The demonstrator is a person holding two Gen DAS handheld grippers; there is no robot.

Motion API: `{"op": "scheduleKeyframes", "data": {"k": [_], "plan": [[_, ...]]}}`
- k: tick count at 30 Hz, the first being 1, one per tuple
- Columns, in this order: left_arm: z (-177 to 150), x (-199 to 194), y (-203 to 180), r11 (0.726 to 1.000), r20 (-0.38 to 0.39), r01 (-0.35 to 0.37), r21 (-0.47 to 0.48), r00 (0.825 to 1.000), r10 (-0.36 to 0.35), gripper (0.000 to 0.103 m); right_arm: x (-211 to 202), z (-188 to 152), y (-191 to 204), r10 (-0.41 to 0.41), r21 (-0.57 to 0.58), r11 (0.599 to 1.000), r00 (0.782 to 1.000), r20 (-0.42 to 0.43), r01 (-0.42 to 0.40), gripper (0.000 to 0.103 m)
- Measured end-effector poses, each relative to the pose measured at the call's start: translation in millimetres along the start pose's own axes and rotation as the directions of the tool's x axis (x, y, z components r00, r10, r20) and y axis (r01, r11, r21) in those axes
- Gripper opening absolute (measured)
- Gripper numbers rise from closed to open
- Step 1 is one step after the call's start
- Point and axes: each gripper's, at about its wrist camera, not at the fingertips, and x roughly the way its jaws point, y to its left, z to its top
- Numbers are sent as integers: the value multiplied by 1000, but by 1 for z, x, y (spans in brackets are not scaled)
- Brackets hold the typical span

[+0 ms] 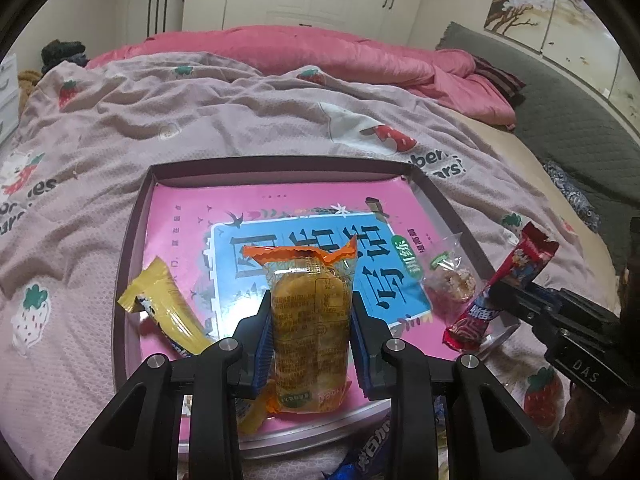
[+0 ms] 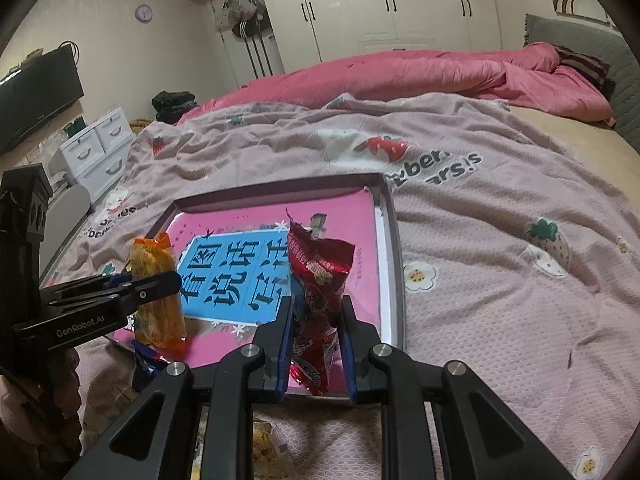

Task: Organize snacks

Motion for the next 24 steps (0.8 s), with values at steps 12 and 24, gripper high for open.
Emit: {"op": "scheduleKeyframes", "data": {"k": [12,24], "plan": [[0,3,1,1000,-10,4,-4,1000,-4,35,15,5,-7,-2,15,1000,1000,-11,2,22],[-1,9,5,1000,-26,-2,-20,1000,2,35,32,9,-7,9,15,1000,999,-32,-8,23]]}}
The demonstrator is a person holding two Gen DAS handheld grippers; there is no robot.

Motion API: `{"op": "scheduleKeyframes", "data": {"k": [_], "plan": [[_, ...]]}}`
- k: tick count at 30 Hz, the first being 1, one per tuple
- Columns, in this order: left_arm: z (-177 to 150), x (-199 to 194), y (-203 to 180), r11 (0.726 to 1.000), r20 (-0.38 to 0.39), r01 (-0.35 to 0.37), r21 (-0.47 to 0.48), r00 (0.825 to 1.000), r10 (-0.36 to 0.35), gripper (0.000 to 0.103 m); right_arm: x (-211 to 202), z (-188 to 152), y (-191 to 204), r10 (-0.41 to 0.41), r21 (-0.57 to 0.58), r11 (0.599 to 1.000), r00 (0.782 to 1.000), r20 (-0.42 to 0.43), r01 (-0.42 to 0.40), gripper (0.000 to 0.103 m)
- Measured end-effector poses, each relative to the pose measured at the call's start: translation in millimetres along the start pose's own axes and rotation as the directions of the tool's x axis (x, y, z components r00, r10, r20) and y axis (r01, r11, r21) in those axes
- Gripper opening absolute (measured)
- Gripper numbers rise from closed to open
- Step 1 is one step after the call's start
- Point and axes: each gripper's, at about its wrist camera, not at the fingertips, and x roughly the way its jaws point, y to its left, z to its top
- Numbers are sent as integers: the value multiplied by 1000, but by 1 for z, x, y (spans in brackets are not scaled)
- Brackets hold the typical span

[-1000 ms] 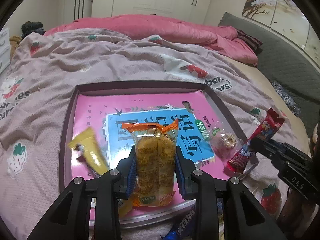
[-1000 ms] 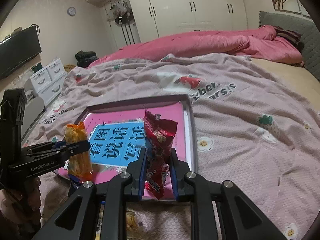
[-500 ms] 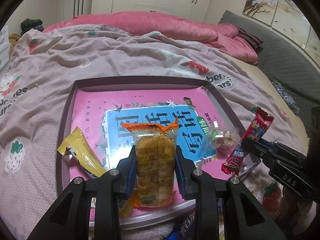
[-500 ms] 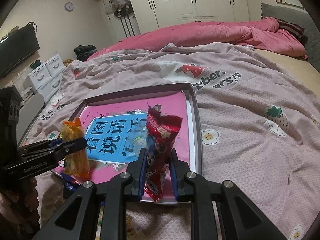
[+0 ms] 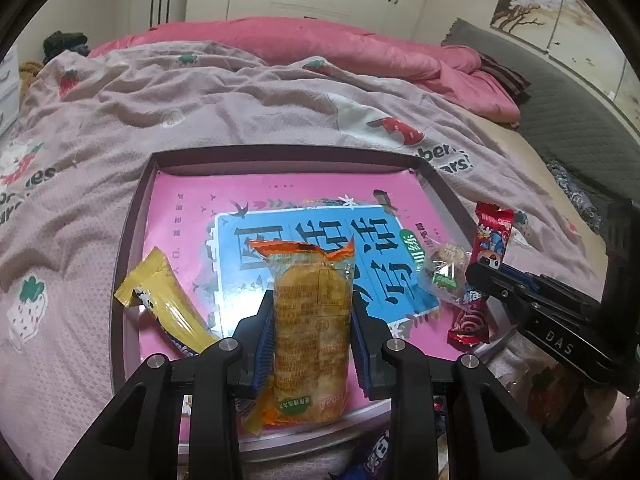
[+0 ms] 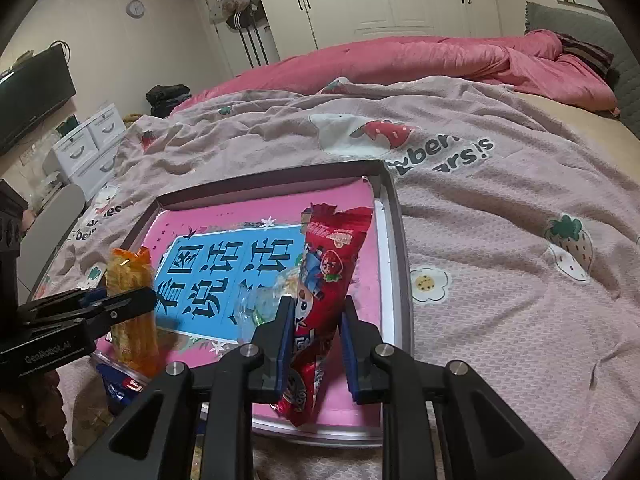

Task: Organize snacks

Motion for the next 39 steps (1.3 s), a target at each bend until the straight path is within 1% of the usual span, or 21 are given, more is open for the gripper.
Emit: {"op": "scheduleKeyframes", "data": {"k": [8,16,18,22,24,28,33,39], "plan": [[0,1,2,1000,-9,4,-5,1000,-4,35,3,0,3,-5,-8,1000,1000,-16,5,24],[-1,1,1,1000,-16,2,-12,1000,-3,35,3,1,3,-13,-10,1000,1000,-14,12,31],[0,1,1,1000,-21,0,-15,1000,-1,35,2,1,2,-12,-6,1000,1000,-12,12,35],[0,-1,1,1000,-19,-8,-16,1000,8,42,-1,1,3,-17,-8,1000,1000,2,17,39],[0,-3,1,1000,-17,-8,-15,1000,7,43,-4,2,4,-18,-15,1000,1000,14,18,46],[2,-6,2,1000,-11,-7,-21,1000,7,50,-8,3,5,-26,-22,999,999,32,27,47],[4,-10,2,1000,-4,-7,-19,1000,7,51,-12,5,5,-26,-20,999,998,52,27,50],[6,-14,2,1000,0,-21,-23,1000,21,59,-17,7,5,-15,-19,1000,998,66,16,56]]}}
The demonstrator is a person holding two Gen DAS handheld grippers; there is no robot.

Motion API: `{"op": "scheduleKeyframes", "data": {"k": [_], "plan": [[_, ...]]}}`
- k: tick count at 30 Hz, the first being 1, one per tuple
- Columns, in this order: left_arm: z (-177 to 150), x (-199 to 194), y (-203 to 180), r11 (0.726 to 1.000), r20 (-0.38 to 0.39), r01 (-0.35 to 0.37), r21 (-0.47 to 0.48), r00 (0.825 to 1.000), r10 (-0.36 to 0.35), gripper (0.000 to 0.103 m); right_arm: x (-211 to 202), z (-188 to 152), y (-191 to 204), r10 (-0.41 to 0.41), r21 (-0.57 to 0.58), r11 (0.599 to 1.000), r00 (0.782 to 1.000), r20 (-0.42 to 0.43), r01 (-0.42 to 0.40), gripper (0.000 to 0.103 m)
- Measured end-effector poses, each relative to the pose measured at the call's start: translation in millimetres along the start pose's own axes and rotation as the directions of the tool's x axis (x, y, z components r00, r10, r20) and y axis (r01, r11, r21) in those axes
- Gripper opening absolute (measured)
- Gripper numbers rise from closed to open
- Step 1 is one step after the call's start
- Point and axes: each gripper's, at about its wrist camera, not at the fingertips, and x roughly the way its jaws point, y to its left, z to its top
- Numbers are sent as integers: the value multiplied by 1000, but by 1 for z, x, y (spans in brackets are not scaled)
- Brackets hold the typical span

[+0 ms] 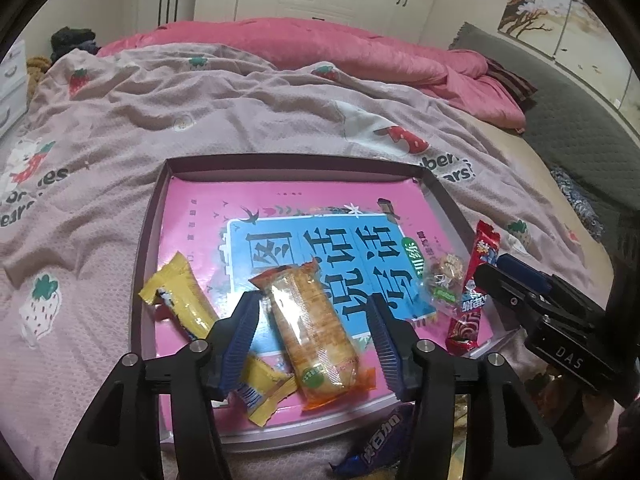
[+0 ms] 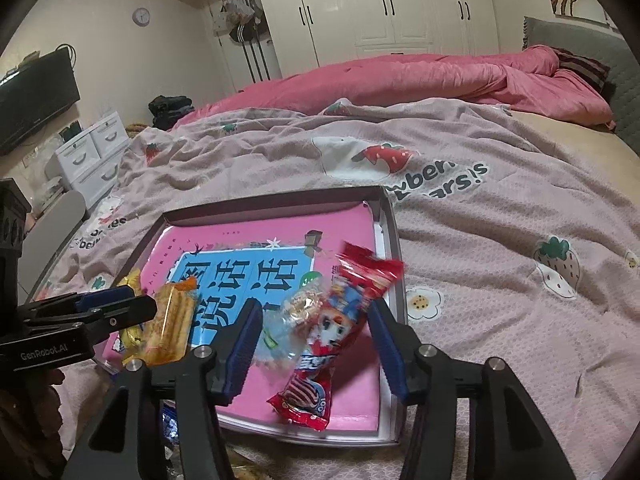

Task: Organize snacks
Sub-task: 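Open the left gripper to drop the wafer pack while the right gripper releases the red candy stick, then move both grippers off the tray toward the snack pile beside it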

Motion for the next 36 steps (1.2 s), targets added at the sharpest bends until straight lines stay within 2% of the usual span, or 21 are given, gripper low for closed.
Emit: {"op": "scheduleKeyframes", "data": {"k": [9,15,23,36], "plan": [[2,-11,3,1000,15,-9,-7,1000,9,64,-7,2,1,5,-3,1000,1000,21,-5,57],[4,-24,2,1000,40,-10,0,999,10,67,-18,6,-6,4,30,1000,998,64,-6,61],[5,-34,2,1000,58,-12,8,998,11,69,-34,10,-18,3,78,997,994,108,-11,62],[2,-46,0,999,79,-35,15,996,34,72,-53,10,-10,-2,41,999,990,143,-4,63]]}}
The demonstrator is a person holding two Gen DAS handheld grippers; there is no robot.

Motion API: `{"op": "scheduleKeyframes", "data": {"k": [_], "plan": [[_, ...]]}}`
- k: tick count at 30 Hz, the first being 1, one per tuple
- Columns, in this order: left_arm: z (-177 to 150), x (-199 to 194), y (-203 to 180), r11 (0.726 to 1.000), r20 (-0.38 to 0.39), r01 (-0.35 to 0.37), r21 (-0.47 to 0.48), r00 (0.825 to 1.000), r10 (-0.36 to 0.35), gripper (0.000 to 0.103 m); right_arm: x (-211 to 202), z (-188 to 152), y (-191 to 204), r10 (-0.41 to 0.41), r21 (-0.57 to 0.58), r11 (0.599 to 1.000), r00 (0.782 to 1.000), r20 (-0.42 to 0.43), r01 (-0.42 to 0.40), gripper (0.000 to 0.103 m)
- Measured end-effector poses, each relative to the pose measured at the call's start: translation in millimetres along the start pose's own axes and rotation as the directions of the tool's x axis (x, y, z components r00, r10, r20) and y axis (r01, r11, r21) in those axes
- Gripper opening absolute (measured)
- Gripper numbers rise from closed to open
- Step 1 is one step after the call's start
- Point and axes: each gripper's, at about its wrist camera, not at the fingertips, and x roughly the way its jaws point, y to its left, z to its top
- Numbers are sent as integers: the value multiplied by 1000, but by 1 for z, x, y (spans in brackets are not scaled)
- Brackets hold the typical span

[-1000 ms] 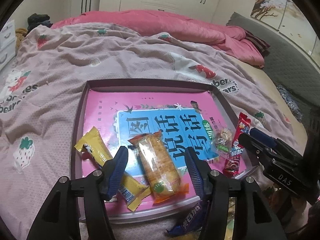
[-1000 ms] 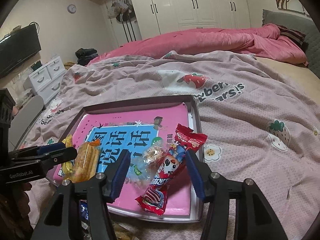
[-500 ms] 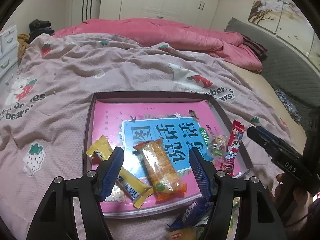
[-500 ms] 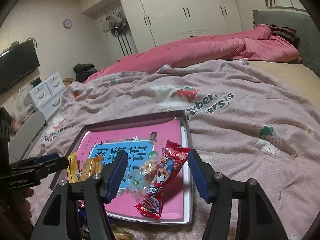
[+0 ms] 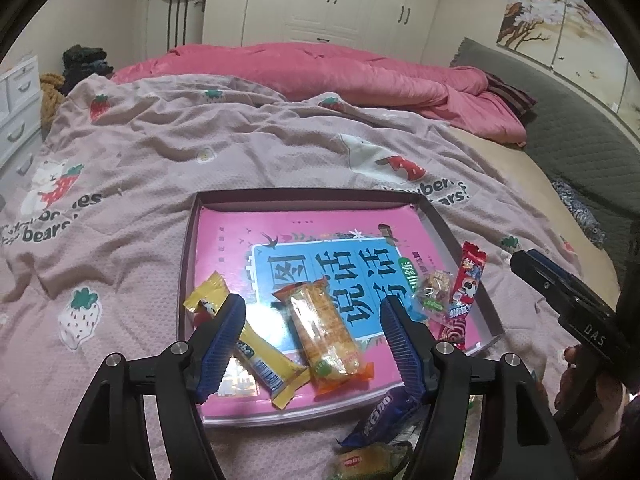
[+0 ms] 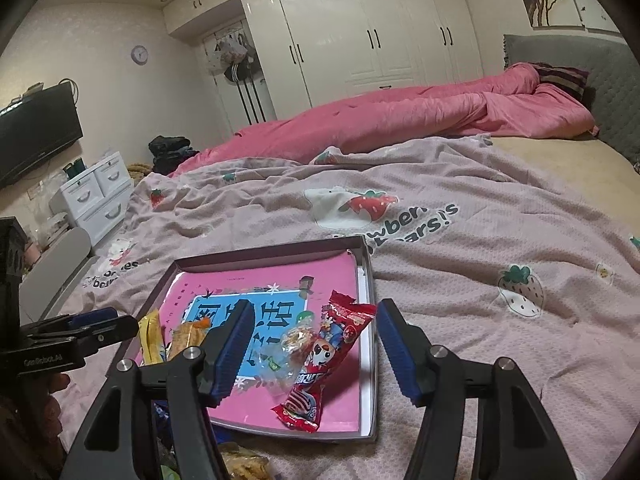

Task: Organize snacks
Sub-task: 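Move both grippers off the tray toward the snack pile beside it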

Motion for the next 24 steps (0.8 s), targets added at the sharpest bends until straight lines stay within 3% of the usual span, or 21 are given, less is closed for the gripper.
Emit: {"op": "scheduleKeyframes", "data": {"k": [24], "plan": [[-10,-21,-9,999,2,-5,32,1000,5,75,-20,-11,21,30,-49,998,1000,-5,-30,69]]}}
